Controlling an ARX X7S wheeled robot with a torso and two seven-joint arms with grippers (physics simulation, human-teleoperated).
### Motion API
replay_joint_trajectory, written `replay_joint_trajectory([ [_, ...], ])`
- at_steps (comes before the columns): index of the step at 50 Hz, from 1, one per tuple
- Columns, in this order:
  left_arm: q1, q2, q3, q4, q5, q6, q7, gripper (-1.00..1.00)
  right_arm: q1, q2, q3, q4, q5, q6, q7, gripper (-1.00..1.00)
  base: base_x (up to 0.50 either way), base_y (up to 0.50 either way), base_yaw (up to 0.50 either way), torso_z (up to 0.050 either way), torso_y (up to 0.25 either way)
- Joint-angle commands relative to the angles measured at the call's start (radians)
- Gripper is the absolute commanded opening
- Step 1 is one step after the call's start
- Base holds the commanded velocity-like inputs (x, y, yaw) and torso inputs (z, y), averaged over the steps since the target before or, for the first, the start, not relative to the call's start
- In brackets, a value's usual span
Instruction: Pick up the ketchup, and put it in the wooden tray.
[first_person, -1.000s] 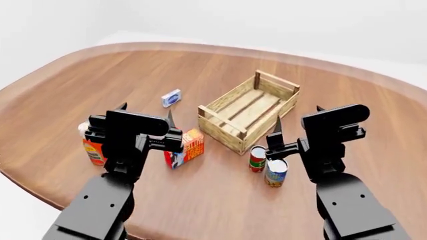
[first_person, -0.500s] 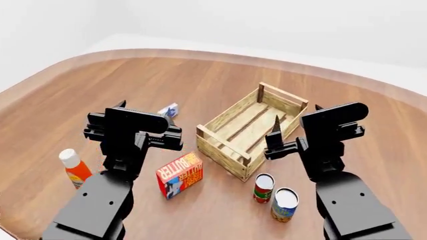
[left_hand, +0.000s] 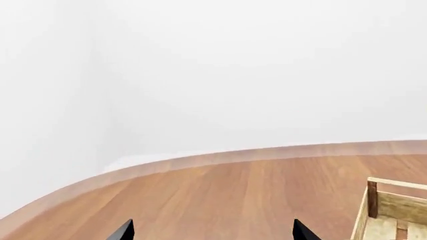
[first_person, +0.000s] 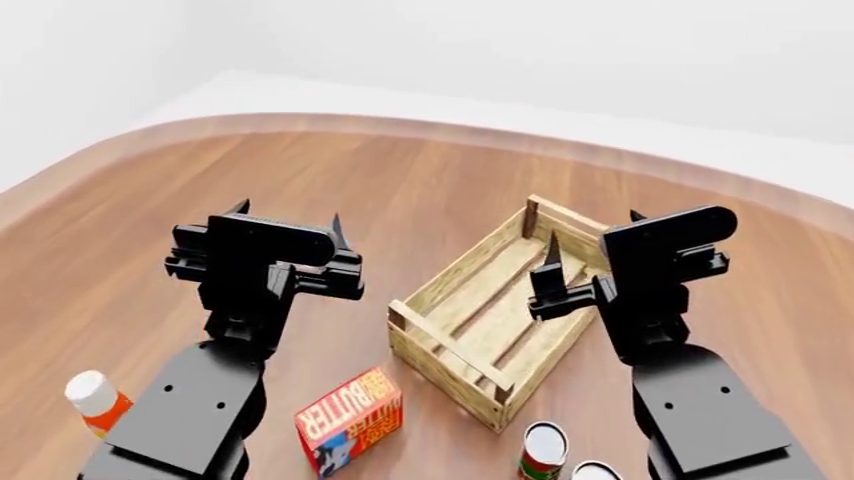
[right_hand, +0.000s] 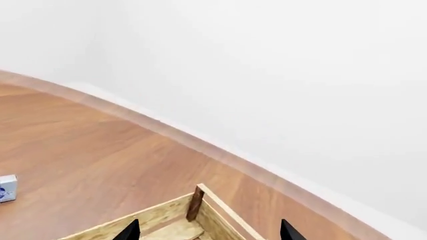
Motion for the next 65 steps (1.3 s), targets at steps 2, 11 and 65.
replay_joint_trajectory([
  [2, 0.002, -0.004, -0.001, -0.002, -0.007, 0.004, -0.006, 1.00, -0.011, 0.005, 0.003, -0.009, 0.005, -0.002, 0.003, 1.00, 0.33, 0.10, 0.00, 0.000, 0.000],
  [11, 0.000, -0.006, -0.002, -0.004, -0.011, 0.006, -0.010, 1.00, -0.013, 0.006, 0.002, -0.005, 0.006, -0.007, 0.006, 1.00, 0.33, 0.10, 0.00, 0.000, 0.000],
  [65, 0.437, -0.184, -0.573, 0.360, -0.092, -0.038, -0.087, 1.00, 0.048, -0.008, -0.056, 0.031, -0.005, -0.070, 0.001, 1.00, 0.01, 0.00, 0.00, 0.000, 0.000],
])
